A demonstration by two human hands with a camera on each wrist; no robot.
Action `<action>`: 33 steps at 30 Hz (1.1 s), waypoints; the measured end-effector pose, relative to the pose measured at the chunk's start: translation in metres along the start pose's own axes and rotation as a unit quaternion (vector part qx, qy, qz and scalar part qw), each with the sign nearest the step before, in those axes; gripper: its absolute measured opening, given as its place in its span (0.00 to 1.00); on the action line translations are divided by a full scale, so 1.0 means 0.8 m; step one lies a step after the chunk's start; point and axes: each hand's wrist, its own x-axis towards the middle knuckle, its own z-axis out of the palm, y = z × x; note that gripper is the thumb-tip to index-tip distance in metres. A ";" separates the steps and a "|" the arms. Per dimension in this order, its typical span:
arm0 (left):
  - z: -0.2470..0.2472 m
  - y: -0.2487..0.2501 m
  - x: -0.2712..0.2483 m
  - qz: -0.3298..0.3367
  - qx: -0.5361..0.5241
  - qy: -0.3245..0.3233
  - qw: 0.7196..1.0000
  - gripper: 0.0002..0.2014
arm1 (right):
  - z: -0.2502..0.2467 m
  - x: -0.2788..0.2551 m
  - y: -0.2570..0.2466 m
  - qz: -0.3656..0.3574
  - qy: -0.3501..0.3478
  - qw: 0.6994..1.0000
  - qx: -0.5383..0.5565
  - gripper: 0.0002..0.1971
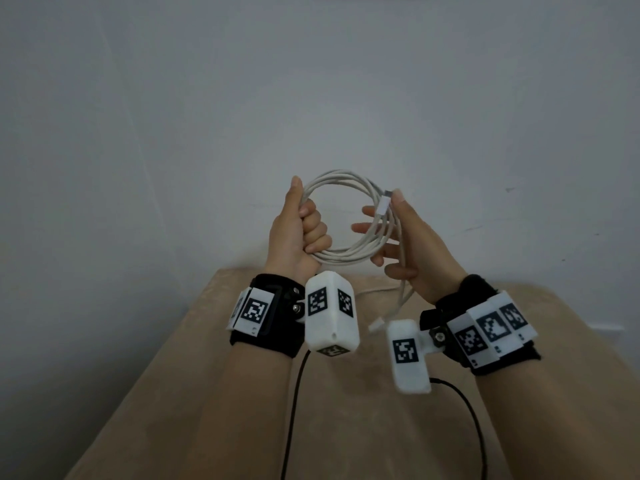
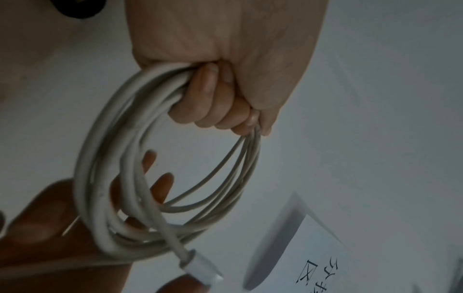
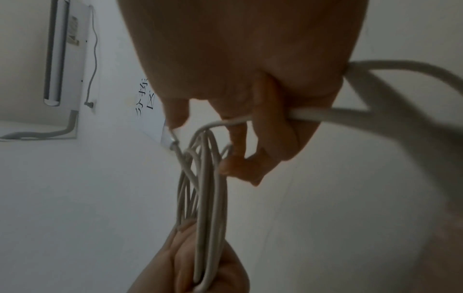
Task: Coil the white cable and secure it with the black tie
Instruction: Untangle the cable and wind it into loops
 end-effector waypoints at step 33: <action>-0.013 0.005 -0.018 -0.086 0.446 -0.250 0.855 0.19 | -0.005 -0.011 0.000 -0.016 -0.188 0.943 -0.275 0.19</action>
